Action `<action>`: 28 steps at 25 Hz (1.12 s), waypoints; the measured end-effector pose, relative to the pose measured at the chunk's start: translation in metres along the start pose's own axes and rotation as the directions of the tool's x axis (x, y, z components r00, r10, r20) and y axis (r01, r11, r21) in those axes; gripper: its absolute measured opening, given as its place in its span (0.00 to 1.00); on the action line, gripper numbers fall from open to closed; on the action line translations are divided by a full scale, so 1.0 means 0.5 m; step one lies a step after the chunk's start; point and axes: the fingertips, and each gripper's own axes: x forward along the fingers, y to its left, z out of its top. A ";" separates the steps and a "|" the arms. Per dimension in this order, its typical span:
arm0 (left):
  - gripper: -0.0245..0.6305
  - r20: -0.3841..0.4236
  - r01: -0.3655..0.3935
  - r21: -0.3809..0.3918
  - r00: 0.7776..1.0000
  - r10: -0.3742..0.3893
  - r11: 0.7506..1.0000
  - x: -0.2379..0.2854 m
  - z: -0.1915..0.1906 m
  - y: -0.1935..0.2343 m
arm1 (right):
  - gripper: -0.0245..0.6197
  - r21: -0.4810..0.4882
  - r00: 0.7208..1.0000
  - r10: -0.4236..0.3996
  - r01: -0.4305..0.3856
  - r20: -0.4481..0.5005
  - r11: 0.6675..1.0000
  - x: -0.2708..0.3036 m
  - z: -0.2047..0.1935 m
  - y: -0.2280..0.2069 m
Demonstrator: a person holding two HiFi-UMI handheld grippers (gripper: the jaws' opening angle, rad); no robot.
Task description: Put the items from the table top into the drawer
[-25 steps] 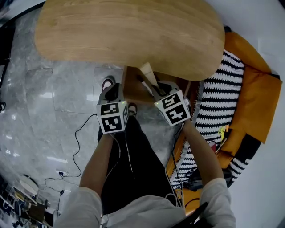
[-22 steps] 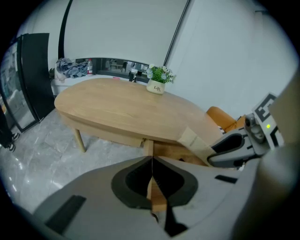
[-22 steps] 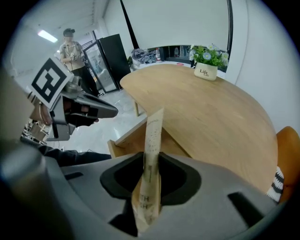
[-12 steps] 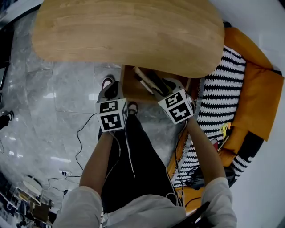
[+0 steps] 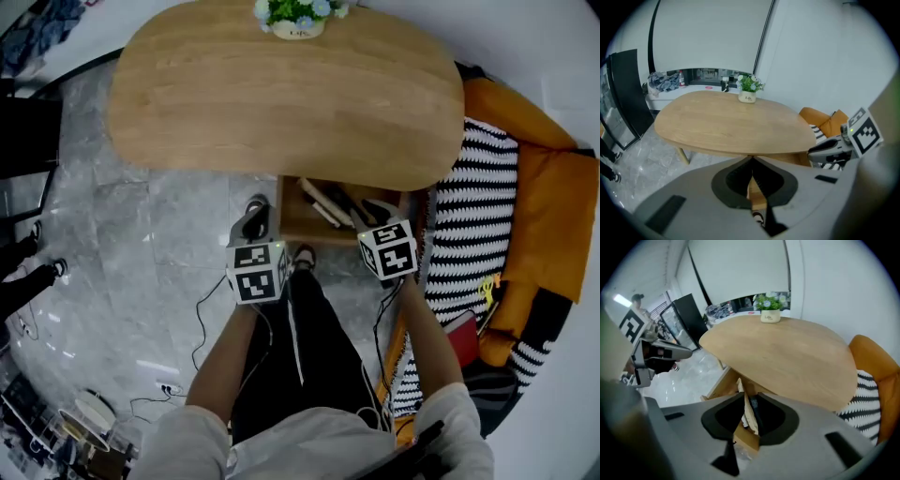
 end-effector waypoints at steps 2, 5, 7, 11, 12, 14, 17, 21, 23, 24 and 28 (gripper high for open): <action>0.05 0.031 -0.005 0.030 1.000 0.004 1.000 -0.044 0.046 0.004 | 0.09 0.107 0.996 -0.074 0.068 0.050 0.992 -0.046 0.015 -0.023; 0.05 0.071 -0.004 0.072 0.998 -0.001 0.997 -0.120 0.112 -0.009 | 0.03 0.200 0.982 -0.161 0.139 0.098 0.970 -0.148 0.031 -0.046; 0.05 0.102 0.002 0.101 0.995 -0.013 0.995 -0.164 0.159 -0.028 | 0.03 0.234 0.971 -0.203 0.171 0.122 0.957 -0.223 0.040 -0.064; 0.05 0.178 0.017 0.140 0.983 -0.042 0.990 -0.248 0.270 -0.070 | 0.03 0.331 0.935 -0.307 0.237 0.177 0.913 -0.371 0.069 -0.105; 0.05 0.191 0.023 0.137 0.980 -0.049 0.990 -0.277 0.288 -0.081 | 0.03 0.360 0.927 -0.326 0.244 0.187 0.900 -0.409 0.072 -0.108; 0.05 0.214 0.041 0.131 0.974 -0.069 0.991 -0.336 0.314 -0.106 | 0.03 0.417 0.910 -0.358 0.247 0.211 0.875 -0.484 0.076 -0.110; 0.05 0.244 0.063 0.170 0.964 -0.104 0.983 -0.413 0.344 -0.151 | 0.03 0.495 0.878 -0.395 0.225 0.271 0.839 -0.592 0.093 -0.110; 0.05 0.305 0.047 0.270 0.943 -0.131 0.962 -0.523 0.407 -0.195 | 0.03 0.566 0.839 -0.381 0.110 0.388 0.817 -0.711 0.147 -0.075; 0.05 0.348 0.062 0.297 0.922 -0.168 0.953 -0.577 0.437 -0.218 | 0.03 0.545 0.816 -0.393 0.118 0.423 0.830 -0.766 0.169 -0.057; 0.05 0.370 0.067 0.309 0.911 -0.185 0.949 -0.600 0.452 -0.228 | 0.03 0.530 0.803 -0.404 0.133 0.438 0.838 -0.789 0.180 -0.051; 0.05 0.448 0.066 0.318 0.869 -0.211 0.946 -0.661 0.513 -0.242 | 0.03 0.504 0.750 -0.443 0.170 0.491 0.847 -0.858 0.220 -0.045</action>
